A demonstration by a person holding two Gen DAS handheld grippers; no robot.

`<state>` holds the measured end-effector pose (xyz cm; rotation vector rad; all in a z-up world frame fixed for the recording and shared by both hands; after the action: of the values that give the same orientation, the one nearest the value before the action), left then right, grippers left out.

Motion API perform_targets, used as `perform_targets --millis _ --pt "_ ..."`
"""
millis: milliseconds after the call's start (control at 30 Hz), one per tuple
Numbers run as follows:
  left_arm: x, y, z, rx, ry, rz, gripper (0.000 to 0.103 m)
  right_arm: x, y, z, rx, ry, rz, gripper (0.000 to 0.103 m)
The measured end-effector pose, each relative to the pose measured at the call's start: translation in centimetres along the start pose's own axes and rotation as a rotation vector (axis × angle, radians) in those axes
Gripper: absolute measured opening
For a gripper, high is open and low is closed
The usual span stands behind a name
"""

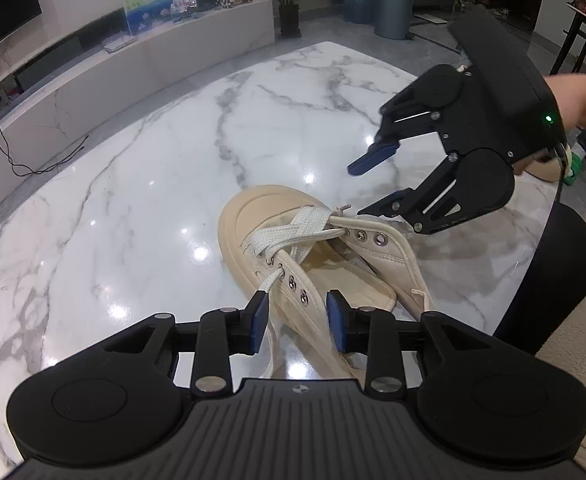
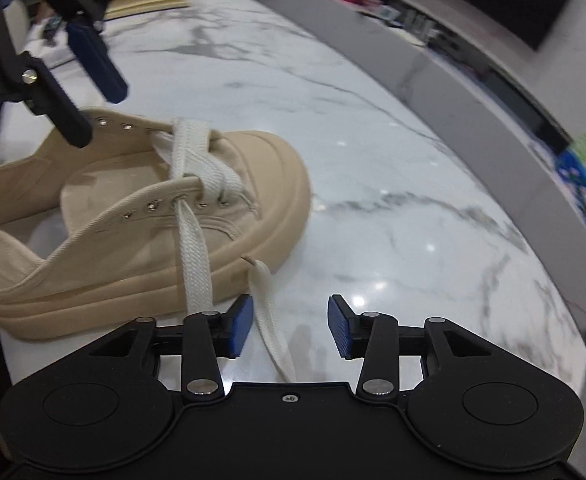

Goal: Lace up shoes with both hands

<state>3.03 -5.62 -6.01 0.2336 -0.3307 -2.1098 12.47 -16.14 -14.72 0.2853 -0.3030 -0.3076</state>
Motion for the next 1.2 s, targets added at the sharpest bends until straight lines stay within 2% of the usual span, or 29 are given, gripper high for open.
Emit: perform_targets --millis 133,200,300,333,367,567,1000,1100,1200 --pt "-0.1 0.1 0.0 -0.003 -0.006 0.002 0.030 -0.7 0.5 -0.8 -0.024 0.034 0.107 0.039" --pt "-0.2 0.1 0.0 -0.005 -0.009 0.005 0.031 -1.0 0.6 -1.2 -0.036 0.052 0.151 0.033" --pt "-0.3 0.0 -0.1 -0.005 -0.010 0.010 0.033 -1.4 0.6 -1.4 -0.047 0.086 0.172 0.018" --pt "-0.4 0.0 -0.1 -0.005 -0.009 0.012 0.034 -1.6 0.6 -1.5 -0.049 0.102 0.171 0.007" --pt "-0.4 0.0 -0.1 -0.004 -0.010 0.013 0.034 -1.7 0.5 -1.5 -0.051 0.116 0.170 0.004" --pt "-0.3 0.0 -0.1 0.005 -0.005 0.008 0.034 -1.9 0.6 -0.6 -0.041 0.108 0.128 0.003" --pt "-0.1 0.0 0.6 0.035 0.005 0.011 0.034 -2.7 2.7 6.8 0.107 0.083 0.033 0.002" --pt "0.0 0.0 0.9 0.047 0.008 0.011 0.034 -3.8 3.9 8.4 0.142 0.096 0.064 0.002" --pt "0.2 0.0 1.1 0.058 0.011 0.010 0.034 -4.9 5.2 8.8 0.135 0.085 0.103 0.002"
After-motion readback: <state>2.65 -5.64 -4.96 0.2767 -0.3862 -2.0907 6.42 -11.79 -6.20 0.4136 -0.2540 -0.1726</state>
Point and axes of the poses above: each gripper's, at about its wrist camera, not at the fingertips, and z roughly against the way its jaws point, x to its right, y to its top, the point moved 9 cm from there along -z, roughly the way its jaws point, and after that the axes turned 14 degrees about -x, right-handed, at the moved point
